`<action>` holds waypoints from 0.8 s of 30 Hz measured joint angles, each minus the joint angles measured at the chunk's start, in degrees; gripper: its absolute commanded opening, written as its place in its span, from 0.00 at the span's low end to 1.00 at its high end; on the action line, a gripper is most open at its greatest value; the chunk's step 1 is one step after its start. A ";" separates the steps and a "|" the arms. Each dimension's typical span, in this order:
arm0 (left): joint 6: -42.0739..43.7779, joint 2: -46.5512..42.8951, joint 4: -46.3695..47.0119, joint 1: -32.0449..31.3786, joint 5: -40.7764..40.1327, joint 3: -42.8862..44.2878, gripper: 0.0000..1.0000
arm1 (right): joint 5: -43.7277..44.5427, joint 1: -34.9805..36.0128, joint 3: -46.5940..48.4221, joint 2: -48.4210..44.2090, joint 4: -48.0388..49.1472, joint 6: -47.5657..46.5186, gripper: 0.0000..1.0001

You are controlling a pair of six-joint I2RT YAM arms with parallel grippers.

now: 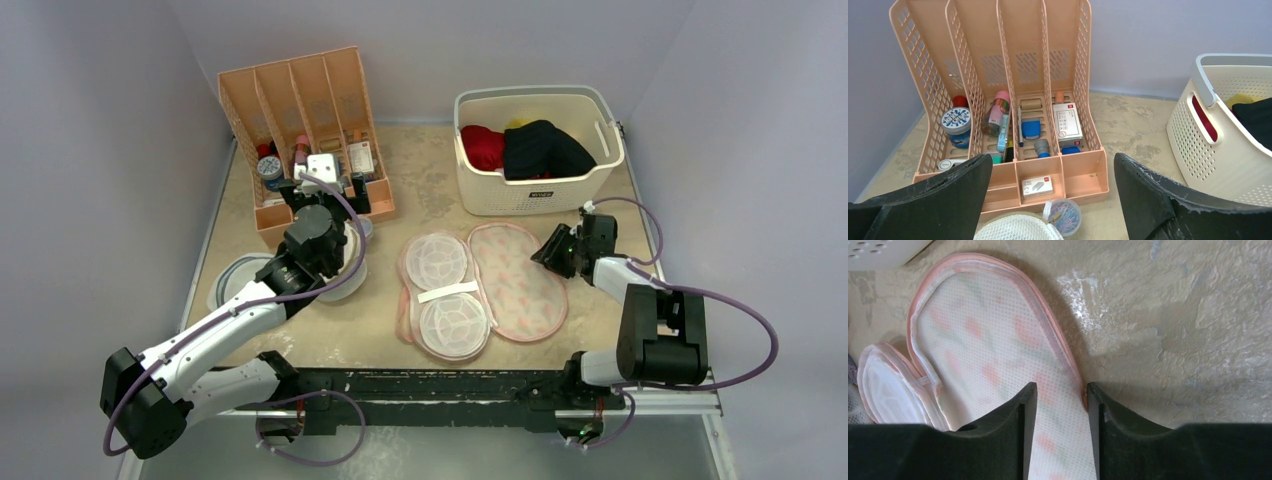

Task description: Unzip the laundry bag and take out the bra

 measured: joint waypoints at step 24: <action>-0.04 0.74 -0.39 0.02 0.02 0.02 0.91 | 2.56 0.37 0.00 -15.69 -5.46 -0.22 0.00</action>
